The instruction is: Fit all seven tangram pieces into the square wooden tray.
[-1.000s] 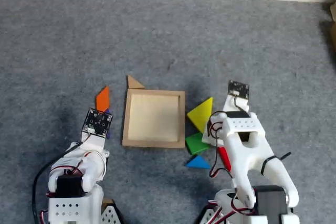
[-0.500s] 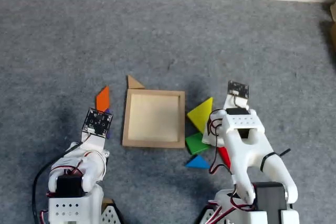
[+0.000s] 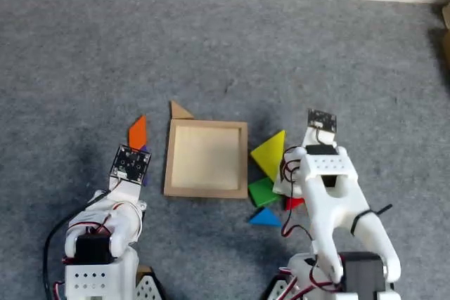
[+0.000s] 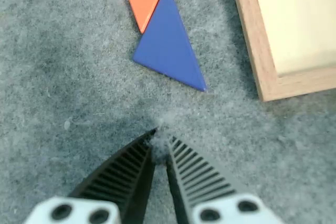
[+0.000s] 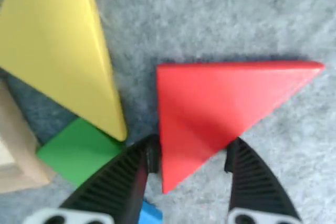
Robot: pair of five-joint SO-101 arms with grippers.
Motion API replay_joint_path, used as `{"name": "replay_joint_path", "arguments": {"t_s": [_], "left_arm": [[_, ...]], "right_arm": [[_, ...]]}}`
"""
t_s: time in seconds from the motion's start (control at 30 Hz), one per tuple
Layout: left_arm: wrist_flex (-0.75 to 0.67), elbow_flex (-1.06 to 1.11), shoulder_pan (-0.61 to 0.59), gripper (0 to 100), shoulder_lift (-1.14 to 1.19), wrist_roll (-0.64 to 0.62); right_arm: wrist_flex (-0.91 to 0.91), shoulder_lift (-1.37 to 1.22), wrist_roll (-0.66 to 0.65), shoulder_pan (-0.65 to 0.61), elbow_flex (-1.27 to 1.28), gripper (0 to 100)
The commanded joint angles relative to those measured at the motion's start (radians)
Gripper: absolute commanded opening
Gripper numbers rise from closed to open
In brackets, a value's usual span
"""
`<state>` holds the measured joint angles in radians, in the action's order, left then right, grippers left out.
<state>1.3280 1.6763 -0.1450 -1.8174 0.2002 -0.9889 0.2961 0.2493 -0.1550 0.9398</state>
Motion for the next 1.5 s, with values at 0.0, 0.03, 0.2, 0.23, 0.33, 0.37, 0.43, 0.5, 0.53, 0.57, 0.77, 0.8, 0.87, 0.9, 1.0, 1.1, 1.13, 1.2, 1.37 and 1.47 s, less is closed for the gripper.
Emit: {"name": "replay_joint_path", "arguments": {"t_s": [0.0, 0.03, 0.2, 0.23, 0.33, 0.37, 0.43, 0.5, 0.53, 0.57, 0.77, 0.8, 0.87, 0.9, 1.0, 1.1, 1.13, 1.2, 1.37, 1.47], "left_arm": [[0.006, 0.019, -0.010, 0, -0.004, -0.005], [0.006, 0.019, -0.010, 0, -0.004, -0.005], [0.006, 0.019, -0.010, 0, -0.004, -0.005], [0.006, 0.019, -0.010, 0, -0.004, -0.005], [0.006, 0.019, -0.010, 0, -0.004, -0.005], [0.006, 0.019, -0.010, 0, -0.004, -0.005], [0.006, 0.019, -0.010, 0, -0.004, -0.005], [0.006, 0.019, -0.010, 0, -0.004, -0.005], [0.006, 0.019, -0.010, 0, -0.004, -0.005], [0.006, 0.019, -0.010, 0, -0.004, -0.005], [0.006, 0.019, -0.010, 0, -0.004, -0.005], [0.006, 0.019, -0.010, 0, -0.004, -0.005], [0.006, 0.019, -0.010, 0, -0.004, -0.005], [0.006, 0.019, -0.010, 0, -0.004, -0.005], [0.006, 0.019, -0.010, 0, -0.004, -0.005], [0.006, 0.019, -0.010, 0, -0.004, -0.005], [0.006, 0.019, -0.010, 0, -0.004, -0.005], [0.006, 0.019, -0.010, 0, -0.004, -0.005], [0.006, 0.019, -0.010, 0, -0.004, -0.005], [0.006, 0.019, -0.010, 0, -0.004, -0.005]], "right_arm": [[-0.005, 0.130, -0.037, 0.002, -0.018, 19.0], [-0.005, 0.145, -0.043, 0.002, -0.016, 19.0], [-0.002, 0.156, -0.021, 0.007, -0.015, 19.5], [0.001, 0.156, 0.006, 0.013, -0.016, 19.7], [-0.004, 0.156, 0.069, 0.016, -0.021, 23.9], [-0.004, 0.156, 0.091, 0.016, -0.022, 26.7], [0.001, 0.156, 0.141, 0.012, -0.024, 32.3], [0.002, 0.156, 0.183, 0.012, -0.030, 35.6], [0.002, 0.148, 0.195, 0.012, -0.044, 35.8], [-0.001, 0.136, 0.204, 0.012, -0.059, 35.8], [-0.004, -0.019, 0.252, 0.015, -0.188, 35.8], [-0.004, -0.051, 0.255, 0.015, -0.209, 35.8], [-0.004, -0.117, 0.255, 0.015, -0.249, 35.8], [-0.004, -0.148, 0.255, 0.015, -0.271, 35.8], [-0.004, -0.228, 0.272, 0.016, -0.325, 35.8], [-0.004, -0.283, 0.273, 0.021, -0.354, 35.8], [-0.004, -0.295, 0.273, 0.030, -0.361, 35.8], [-0.004, -0.309, 0.273, 0.051, -0.375, 35.8], [-0.002, -0.318, 0.273, 0.073, -0.374, 35.8], [-0.004, -0.318, 0.273, 0.071, -0.374, 35.7]]}}
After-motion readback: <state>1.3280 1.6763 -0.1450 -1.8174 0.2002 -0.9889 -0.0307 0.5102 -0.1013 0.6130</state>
